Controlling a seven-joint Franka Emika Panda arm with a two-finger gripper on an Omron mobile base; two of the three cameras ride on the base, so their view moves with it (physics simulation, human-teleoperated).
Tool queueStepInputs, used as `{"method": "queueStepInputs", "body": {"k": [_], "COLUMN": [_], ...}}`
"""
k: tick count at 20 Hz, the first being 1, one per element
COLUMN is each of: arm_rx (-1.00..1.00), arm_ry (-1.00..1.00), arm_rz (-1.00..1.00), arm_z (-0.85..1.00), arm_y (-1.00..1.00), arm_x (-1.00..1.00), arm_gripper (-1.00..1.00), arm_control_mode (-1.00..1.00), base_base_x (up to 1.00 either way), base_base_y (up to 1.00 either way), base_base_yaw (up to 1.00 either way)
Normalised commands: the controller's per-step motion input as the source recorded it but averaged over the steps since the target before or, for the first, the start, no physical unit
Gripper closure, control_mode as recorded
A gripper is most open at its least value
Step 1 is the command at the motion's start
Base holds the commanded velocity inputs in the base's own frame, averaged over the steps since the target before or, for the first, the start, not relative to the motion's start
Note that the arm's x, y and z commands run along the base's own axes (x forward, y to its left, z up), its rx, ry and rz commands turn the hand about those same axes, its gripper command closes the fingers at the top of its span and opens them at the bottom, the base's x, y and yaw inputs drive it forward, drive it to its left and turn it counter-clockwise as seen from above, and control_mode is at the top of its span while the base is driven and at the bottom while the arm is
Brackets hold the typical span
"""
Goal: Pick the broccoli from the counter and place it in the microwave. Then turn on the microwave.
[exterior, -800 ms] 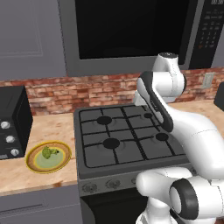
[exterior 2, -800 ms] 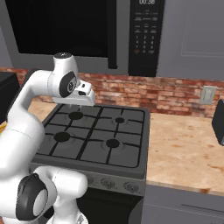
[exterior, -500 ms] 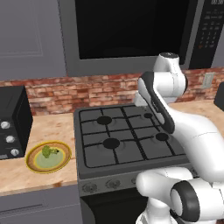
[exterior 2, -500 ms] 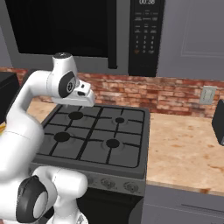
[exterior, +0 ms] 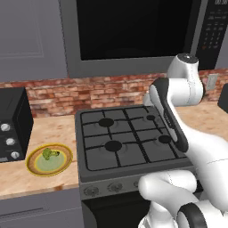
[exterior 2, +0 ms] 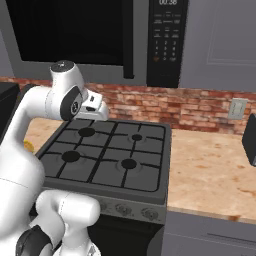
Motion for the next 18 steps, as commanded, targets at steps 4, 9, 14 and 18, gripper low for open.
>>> {"method": "queueStepInputs", "body": {"k": [4,9,14,18], "arm_rx": [0.0,0.0,0.0,0.0], "arm_ry": [-0.24,-0.2,-0.23,-0.21], "arm_rz": [-0.07,-0.07,-0.07,-0.06], "arm_z": [0.44,0.43,0.45,0.45], "arm_y": [-0.34,-0.36,-0.38,-0.39], "arm_x": [-0.08,0.0,0.0,0.0], "arm_gripper": [-1.0,-1.0,-1.0,-1.0], "arm_control_mode": [-1.0,-1.0,-1.0,-1.0], "base_base_x": [0.0,0.0,0.0,0.0], "base_base_y": [0.0,0.0,0.0,0.0], "base_base_yaw": [0.0,0.0,0.0,0.0]}}
